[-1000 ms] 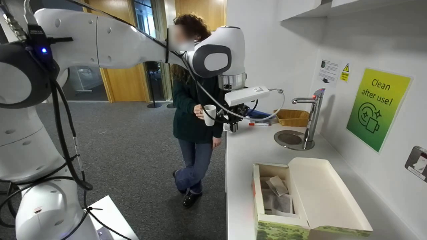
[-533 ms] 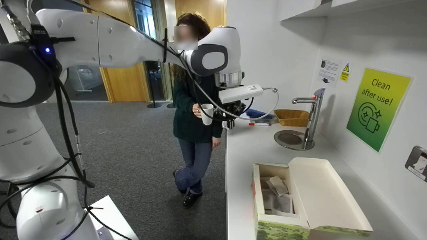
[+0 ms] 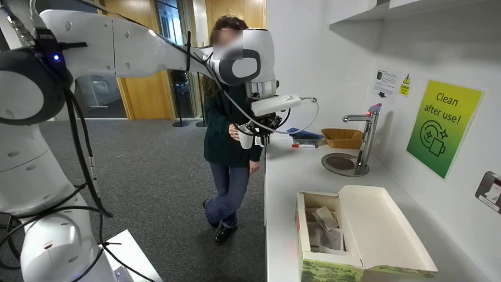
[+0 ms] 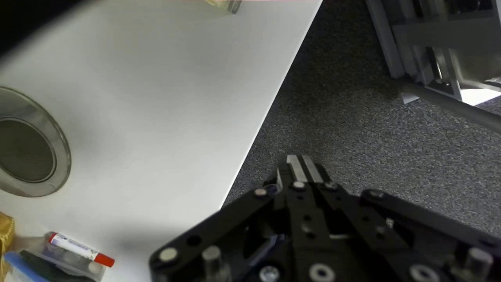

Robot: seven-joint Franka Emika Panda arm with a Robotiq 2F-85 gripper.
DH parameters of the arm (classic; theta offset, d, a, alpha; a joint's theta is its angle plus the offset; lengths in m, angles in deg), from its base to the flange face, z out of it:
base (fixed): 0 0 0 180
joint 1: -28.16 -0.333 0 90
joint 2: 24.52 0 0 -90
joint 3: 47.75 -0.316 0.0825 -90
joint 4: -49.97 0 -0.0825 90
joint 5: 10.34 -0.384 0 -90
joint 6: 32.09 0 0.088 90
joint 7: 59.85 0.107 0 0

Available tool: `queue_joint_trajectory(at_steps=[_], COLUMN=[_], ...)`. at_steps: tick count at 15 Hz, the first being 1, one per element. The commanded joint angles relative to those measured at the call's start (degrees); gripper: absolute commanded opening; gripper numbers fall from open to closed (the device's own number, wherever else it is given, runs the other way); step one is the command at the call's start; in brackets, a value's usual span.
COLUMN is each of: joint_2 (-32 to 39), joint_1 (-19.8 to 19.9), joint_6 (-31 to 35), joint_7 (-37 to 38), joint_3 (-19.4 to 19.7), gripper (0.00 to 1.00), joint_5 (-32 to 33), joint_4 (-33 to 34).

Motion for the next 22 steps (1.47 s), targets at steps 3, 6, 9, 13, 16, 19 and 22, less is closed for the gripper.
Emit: queue_joint_trajectory(at_steps=[3,6,9,13,16,19,22], joint_2=[-1.86,-1.72,-0.64,0.79,1.28,2.04,3.23], joint_1=[-0.65,-1.06,-1.39,-1.88,-1.97,-2.11,-2.17], joint_6=[0.44,0.61,0.32,0.21,0.2,0.12,-0.4], joint_7=[-1.26,-1.68,-1.28,-0.28,-0.12,-0.12,-0.2], joint_3=[-0.03,-0.19,-0.37,-0.92,-1.24,-1.38,-1.63], gripper=[0.0,0.0,0.0,0.0,0.0,0.0,0.0], joint_5=[-0.36,-0.3,-0.62,-0.71,-0.7,-0.72,-1.03], joint_4=[-0.56,-0.71,0.03,1.39,1.68,2.21,3.6])
